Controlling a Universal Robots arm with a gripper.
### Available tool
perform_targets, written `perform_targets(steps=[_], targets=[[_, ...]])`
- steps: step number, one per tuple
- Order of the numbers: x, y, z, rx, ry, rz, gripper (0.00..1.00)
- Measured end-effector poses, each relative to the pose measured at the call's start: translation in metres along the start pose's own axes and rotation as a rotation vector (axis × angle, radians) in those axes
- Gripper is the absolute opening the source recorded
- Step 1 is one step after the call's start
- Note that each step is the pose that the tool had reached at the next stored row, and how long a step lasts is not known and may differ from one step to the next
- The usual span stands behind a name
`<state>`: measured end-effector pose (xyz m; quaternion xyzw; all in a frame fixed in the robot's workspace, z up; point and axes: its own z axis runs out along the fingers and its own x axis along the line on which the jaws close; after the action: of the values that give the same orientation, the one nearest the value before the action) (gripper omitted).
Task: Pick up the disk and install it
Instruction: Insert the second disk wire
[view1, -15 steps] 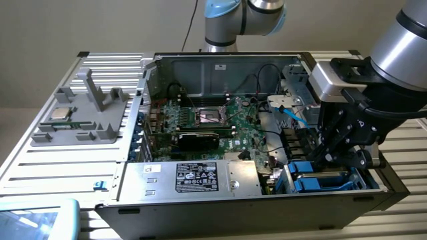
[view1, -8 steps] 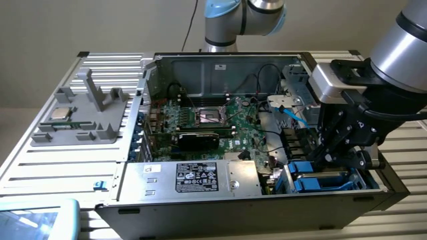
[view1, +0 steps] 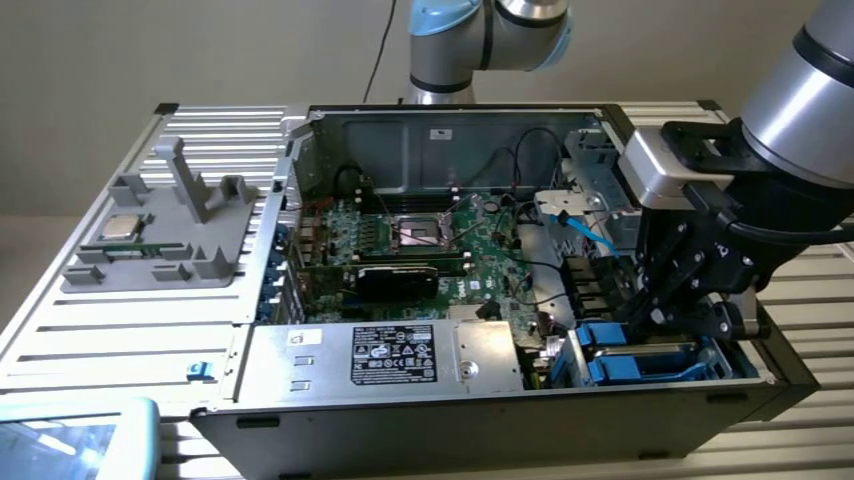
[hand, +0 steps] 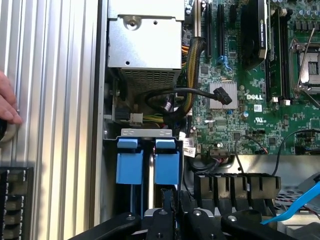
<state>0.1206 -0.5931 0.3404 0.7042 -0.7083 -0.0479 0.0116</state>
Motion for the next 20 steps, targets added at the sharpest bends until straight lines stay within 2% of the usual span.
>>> perform_targets(steps=[6,11,20], targets=[[0.0019,-0.0001,0.0012,0.0021,-0.0048,0.0,0.16],[0.0019,-0.0001,0.002,0.0038,-0.0134,-0.001,0.16],[0.0032,-0.0003,0.004,0.0044,-0.017,-0.002,0.16]])
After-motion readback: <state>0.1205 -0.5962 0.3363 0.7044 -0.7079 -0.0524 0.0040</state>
